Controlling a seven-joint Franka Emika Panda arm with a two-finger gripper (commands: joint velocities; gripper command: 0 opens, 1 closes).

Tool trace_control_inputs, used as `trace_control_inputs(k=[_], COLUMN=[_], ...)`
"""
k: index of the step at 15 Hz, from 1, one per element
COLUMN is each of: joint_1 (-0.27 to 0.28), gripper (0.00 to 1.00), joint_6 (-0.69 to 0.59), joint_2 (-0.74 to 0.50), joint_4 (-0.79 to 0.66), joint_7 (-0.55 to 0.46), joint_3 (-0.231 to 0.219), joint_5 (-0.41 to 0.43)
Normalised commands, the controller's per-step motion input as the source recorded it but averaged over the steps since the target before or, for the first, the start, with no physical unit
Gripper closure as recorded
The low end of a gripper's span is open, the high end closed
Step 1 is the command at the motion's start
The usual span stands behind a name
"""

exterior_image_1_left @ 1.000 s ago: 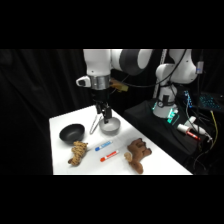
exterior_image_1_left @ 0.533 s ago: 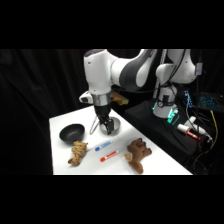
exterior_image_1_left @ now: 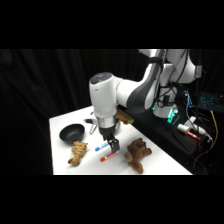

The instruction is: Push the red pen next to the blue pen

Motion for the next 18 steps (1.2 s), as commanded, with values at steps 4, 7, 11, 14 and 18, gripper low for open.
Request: trace_control_inputs(k=[4,7,11,14,18], joint_1=[0.16,0.078,0.035,0.019,0.021], gripper=[0.0,0.0,0.0,0.0,0.0], joint_6=[0.03,-0.02,0.03,0.07,0.11], joint_2=[0.34,0.32,0.3,0.24,0.16], joint_4=[0.41,0.37,0.29,0.2,0.14], joint_7=[0.2,0.08,0.04,0.04,0.03], joint_3=[-0.044,-0.017,0.014,0.05,0.027], joint_5=[-0.076,0.023,0.101,0.152,0.13])
